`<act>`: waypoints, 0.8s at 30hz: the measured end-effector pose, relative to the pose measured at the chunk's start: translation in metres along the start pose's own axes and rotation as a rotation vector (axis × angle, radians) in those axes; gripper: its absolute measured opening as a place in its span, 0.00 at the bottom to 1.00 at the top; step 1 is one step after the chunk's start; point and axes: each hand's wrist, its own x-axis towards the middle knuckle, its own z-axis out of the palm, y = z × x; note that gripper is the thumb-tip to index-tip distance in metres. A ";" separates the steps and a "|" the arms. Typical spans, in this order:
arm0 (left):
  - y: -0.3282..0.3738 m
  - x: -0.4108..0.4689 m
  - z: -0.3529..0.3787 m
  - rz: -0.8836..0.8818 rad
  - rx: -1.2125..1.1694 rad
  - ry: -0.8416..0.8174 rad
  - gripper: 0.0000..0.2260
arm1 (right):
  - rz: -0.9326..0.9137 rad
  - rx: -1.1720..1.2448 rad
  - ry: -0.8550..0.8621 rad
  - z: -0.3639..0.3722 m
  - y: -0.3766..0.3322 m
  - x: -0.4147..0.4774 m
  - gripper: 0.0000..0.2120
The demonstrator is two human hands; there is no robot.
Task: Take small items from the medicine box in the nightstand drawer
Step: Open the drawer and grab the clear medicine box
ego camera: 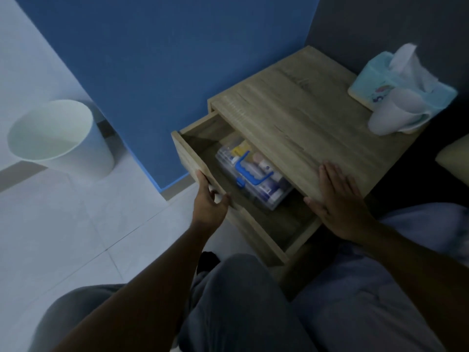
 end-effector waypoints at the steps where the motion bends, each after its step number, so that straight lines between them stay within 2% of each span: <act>1: -0.002 -0.003 -0.004 -0.005 0.003 0.000 0.44 | 0.004 0.002 -0.002 -0.001 -0.001 0.000 0.42; 12: -0.013 -0.026 -0.034 0.006 0.027 0.001 0.42 | 0.015 0.031 -0.093 -0.008 -0.003 0.001 0.45; 17: -0.009 -0.035 -0.040 -0.027 0.013 0.002 0.43 | 0.070 0.018 -0.148 -0.007 -0.009 0.000 0.41; 21: -0.003 -0.040 -0.046 -0.059 0.024 0.019 0.44 | 0.179 0.089 -0.048 -0.006 -0.038 -0.014 0.36; 24: 0.008 -0.044 -0.044 -0.052 0.056 0.046 0.41 | 0.023 0.157 0.117 -0.010 -0.068 -0.031 0.33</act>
